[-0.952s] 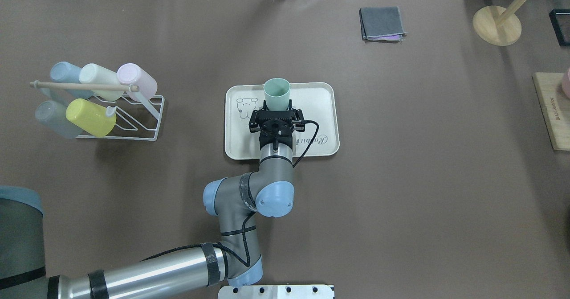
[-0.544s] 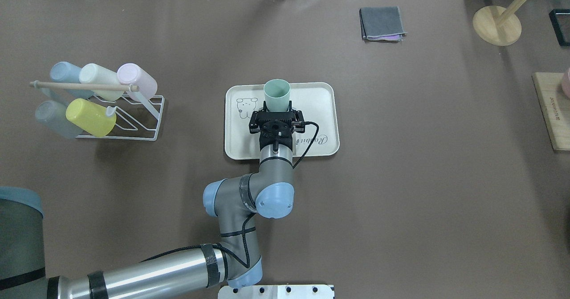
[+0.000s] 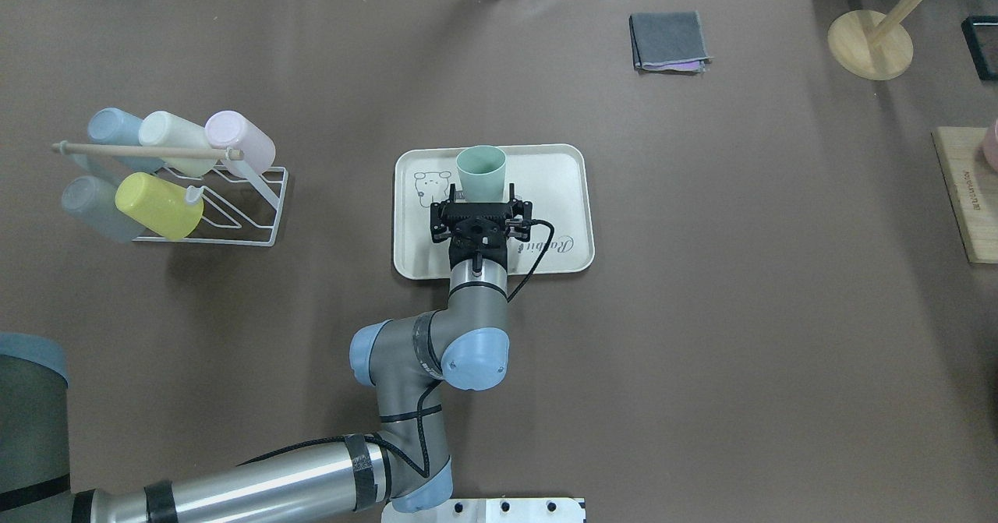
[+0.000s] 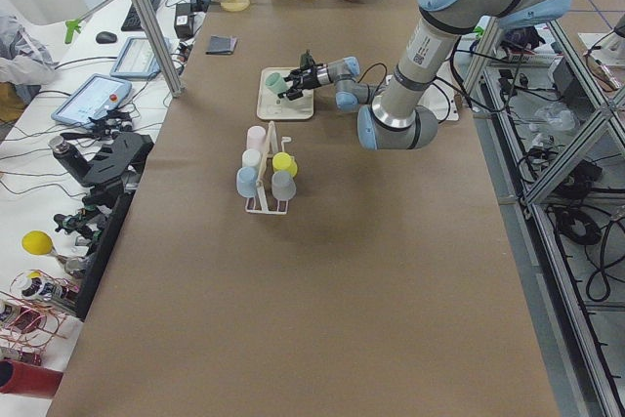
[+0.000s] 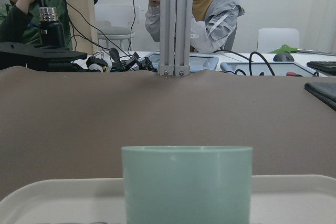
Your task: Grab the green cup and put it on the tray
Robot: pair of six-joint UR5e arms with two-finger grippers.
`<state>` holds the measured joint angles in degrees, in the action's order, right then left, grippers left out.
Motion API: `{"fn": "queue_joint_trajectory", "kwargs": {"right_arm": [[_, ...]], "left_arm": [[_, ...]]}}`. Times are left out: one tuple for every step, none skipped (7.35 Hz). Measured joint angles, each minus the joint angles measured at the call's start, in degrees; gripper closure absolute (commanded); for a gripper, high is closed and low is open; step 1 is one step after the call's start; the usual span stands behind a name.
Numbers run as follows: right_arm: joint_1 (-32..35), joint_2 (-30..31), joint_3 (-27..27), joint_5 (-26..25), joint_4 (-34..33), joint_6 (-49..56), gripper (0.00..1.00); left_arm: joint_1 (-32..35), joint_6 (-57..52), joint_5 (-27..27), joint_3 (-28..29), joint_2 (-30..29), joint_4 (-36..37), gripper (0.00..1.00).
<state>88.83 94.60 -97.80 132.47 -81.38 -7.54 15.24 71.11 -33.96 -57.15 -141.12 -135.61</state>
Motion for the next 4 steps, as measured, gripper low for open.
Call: {"fn": "queue_joint_trajectory", "kwargs": {"right_arm": [[0.0, -0.7, -0.4, 0.5, -2.0, -0.1, 0.0], [-0.1, -1.1, -0.5, 0.8, -3.2, -0.1, 0.0], [0.0, -1.2, -0.7, 0.9, -3.8, -0.1, 0.0], [0.1, -1.1, -1.0, 1.0, -4.0, -0.1, 0.0]], "left_arm": [[-0.3, 0.0, 0.1, -0.3, 0.3, 0.0, 0.03], [-0.5, 0.0, 0.2, -0.8, 0.6, 0.0, 0.03], [-0.7, -0.1, 0.2, -2.1, 1.1, 0.0, 0.03], [-1.0, -0.3, 0.2, -3.6, 1.9, 0.0, 0.03]]}}
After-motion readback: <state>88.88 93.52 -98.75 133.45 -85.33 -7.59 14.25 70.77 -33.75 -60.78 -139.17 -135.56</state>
